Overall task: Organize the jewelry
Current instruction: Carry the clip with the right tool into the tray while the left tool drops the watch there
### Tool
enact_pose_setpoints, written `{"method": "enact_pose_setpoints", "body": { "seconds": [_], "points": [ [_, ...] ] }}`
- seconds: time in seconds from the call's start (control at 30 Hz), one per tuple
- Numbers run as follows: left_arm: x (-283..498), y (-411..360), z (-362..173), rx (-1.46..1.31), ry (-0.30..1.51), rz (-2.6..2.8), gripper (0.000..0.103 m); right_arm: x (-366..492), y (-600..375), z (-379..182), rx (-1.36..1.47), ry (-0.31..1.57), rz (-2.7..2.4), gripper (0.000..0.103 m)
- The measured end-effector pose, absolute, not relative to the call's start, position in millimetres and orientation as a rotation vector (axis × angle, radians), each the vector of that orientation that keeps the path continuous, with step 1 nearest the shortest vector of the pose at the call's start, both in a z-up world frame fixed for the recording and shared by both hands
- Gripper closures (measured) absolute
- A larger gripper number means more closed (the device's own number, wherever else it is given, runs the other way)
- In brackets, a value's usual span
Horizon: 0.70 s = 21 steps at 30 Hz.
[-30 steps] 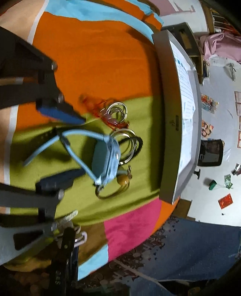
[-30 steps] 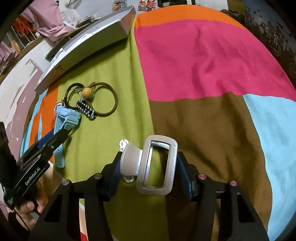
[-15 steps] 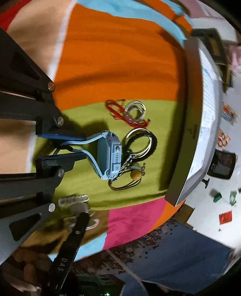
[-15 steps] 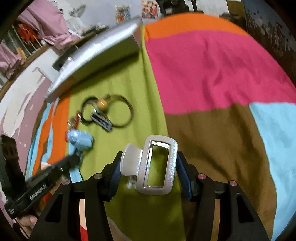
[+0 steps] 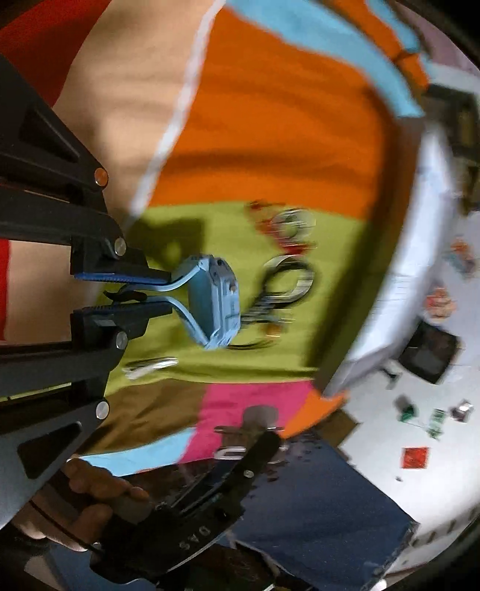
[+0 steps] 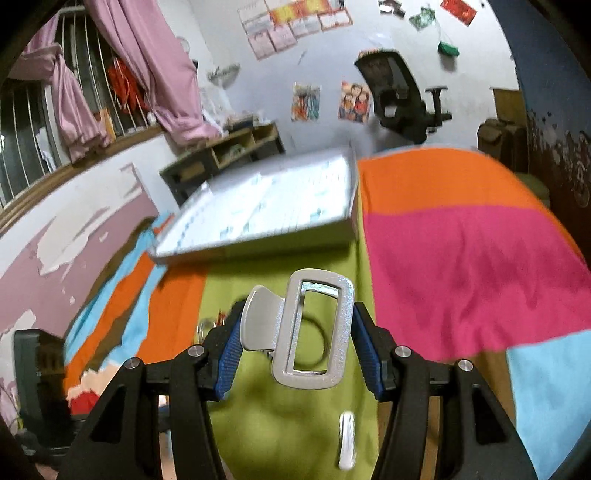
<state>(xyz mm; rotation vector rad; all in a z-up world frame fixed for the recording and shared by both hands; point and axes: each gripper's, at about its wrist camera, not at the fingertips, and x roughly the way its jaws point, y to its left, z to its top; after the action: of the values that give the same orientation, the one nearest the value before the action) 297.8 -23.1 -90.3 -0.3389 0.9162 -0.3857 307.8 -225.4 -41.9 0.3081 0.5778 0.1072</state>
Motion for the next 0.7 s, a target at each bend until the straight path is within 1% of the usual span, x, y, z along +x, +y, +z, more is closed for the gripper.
{"method": "enact_pose_setpoints", "body": {
  "seconds": [0.13,0.2,0.27,0.37,0.43,0.5,0.57,0.7],
  "points": [
    [307.2,-20.7,-49.1,-0.322,0.763,-0.35,0.094,323.0,-233.6,-14.8,0.305,0.473,0.094,0.053],
    [322.3,-21.0,-28.9,-0.301,0.699,-0.336,0.094,337.8,-239.6,-2.0,0.351,0.436,0.097,0.053],
    [345.9,-21.2,-13.1,-0.295,0.661,-0.312,0.094,363.5,-245.4,8.4,0.385,0.388,0.113,0.053],
    [385.3,-14.3,1.9,-0.335,0.622,-0.278,0.094,397.8,-243.1,17.4,0.351,0.353,0.139,0.053],
    [410.3,-9.8,5.8,-0.347,0.609,-0.258,0.094,417.7,-239.2,17.6,0.338,0.353,0.157,0.053],
    [436.0,-7.2,4.1,-0.337,0.61,-0.236,0.094,438.3,-238.4,11.9,0.338,0.395,0.173,0.053],
    [463.5,-10.0,-5.3,-0.325,0.642,-0.216,0.094,451.0,-235.7,2.5,0.327,0.444,0.165,0.052],
    [490.4,-10.2,-30.9,-0.319,0.712,-0.193,0.094,457.3,-230.3,-23.5,0.275,0.492,0.133,0.052]
  ]
}}
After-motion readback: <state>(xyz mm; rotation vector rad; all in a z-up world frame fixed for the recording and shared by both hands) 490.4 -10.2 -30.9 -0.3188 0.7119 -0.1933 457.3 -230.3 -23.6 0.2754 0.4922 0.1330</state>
